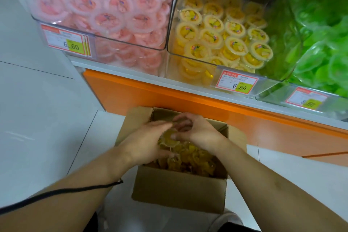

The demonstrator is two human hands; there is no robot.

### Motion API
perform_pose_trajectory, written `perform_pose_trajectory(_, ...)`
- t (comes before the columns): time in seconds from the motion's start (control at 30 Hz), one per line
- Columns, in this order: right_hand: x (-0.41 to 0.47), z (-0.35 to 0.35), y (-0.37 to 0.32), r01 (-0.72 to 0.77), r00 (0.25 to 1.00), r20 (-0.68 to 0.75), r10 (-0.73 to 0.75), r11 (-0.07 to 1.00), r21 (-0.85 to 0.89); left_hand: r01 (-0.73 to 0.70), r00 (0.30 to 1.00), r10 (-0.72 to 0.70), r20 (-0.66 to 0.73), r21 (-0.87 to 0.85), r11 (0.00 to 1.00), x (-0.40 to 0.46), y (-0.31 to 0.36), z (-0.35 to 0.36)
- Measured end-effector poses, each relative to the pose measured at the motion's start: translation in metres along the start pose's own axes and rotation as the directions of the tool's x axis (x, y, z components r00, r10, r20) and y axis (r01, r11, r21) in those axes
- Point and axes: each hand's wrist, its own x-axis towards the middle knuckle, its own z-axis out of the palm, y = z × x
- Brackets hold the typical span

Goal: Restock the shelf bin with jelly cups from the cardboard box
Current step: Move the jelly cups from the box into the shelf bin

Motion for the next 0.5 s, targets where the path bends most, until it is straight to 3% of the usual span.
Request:
perform_pose_trajectory(0.1, -0.003, 0.003, -0.002, 0.003, 0.999, 0.050, -0.012, 0.983, 0.182, -0.001, 0.997, -0.003, -0.071, -0.056, 0.998, 0.000, 0.002, 0.001)
perform_pose_trajectory(0.2, -0.002, 0.011, 0.019, -0.078, 0.994, 0.097, 0.051, 0.952, 0.295, 0.050, 0.991, -0.045, -0.128, 0.037, 0.998, -0.001, -0.012, 0.003)
perform_pose_trajectory(0.27, 0.000, 0.018, 0.033, -0.123, 0.986, 0.122, 0.117, 0.992, 0.041, 0.074, 0.986, -0.047, -0.163, 0.161, 0.984, -0.002, -0.020, 0.007)
perform_pose_trajectory(0.37, 0.003, 0.033, 0.056, -0.146, 0.934, 0.254, 0.251, 0.918, -0.368, 0.053, 0.986, -0.016, -0.163, 0.227, 0.973, -0.002, -0.026, 0.012)
perform_pose_trajectory(0.5, 0.006, 0.044, 0.073, -0.138, 0.906, 0.326, 0.269, 0.917, -0.374, 0.050, 0.988, -0.011, -0.151, 0.259, 0.965, 0.000, -0.027, 0.016)
